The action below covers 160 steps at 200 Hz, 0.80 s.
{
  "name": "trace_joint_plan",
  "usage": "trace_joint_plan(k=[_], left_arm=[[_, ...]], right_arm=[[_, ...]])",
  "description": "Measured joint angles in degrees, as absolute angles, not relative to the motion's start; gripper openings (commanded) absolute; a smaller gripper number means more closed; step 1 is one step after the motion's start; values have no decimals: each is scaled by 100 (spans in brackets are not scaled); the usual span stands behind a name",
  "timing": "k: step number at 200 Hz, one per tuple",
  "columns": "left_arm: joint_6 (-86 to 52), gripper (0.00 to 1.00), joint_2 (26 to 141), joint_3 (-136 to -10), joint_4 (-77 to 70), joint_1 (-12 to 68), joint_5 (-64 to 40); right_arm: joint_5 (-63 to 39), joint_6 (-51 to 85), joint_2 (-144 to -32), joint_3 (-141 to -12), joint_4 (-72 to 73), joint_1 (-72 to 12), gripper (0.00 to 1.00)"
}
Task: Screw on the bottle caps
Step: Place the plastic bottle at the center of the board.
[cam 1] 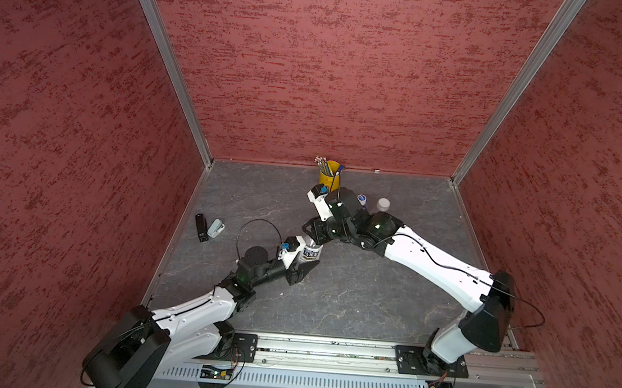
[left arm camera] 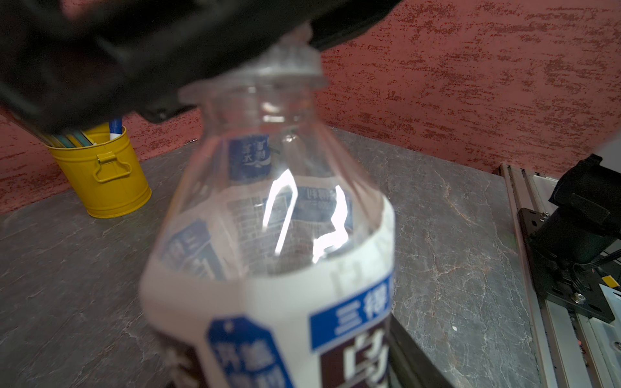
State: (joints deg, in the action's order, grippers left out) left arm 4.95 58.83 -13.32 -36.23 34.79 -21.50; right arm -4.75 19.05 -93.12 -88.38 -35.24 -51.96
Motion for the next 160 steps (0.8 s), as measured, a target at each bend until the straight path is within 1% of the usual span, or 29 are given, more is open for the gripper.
trace_joint_plan(k=[8,11,14,47,76,99,121,160], left_arm=[[469,86,5870,-1352,-3583,3479,-2036],[408,97,5859,-1358,-3568,3476,-1979],[438,100,5839,-1358,-3551,3479,-1922],[1,100,5183,-1374,-3070,3470,-1100],[-456,100,4169,-1675,-1855,3376,-134],[-843,100,3710,-2123,-902,3114,443],[-1173,100,3695,-2469,-239,2676,513],[-1605,100,4180,-2670,434,1944,123]], right_arm=[[-377,1872,-9312,-8838,-3546,-5201,10],[-331,1857,-9312,-8838,-3546,-5203,10],[-272,1846,-9312,-8838,-3548,-5203,10],[344,1734,-9345,-8849,-3551,-5203,10],[738,1710,-9518,-8842,-3308,-5203,10],[917,1710,-9712,-8790,-2943,-5214,10],[982,1726,-9922,-8665,-2589,-5245,11],[1074,1802,-10049,-8455,-2080,-5269,19]])
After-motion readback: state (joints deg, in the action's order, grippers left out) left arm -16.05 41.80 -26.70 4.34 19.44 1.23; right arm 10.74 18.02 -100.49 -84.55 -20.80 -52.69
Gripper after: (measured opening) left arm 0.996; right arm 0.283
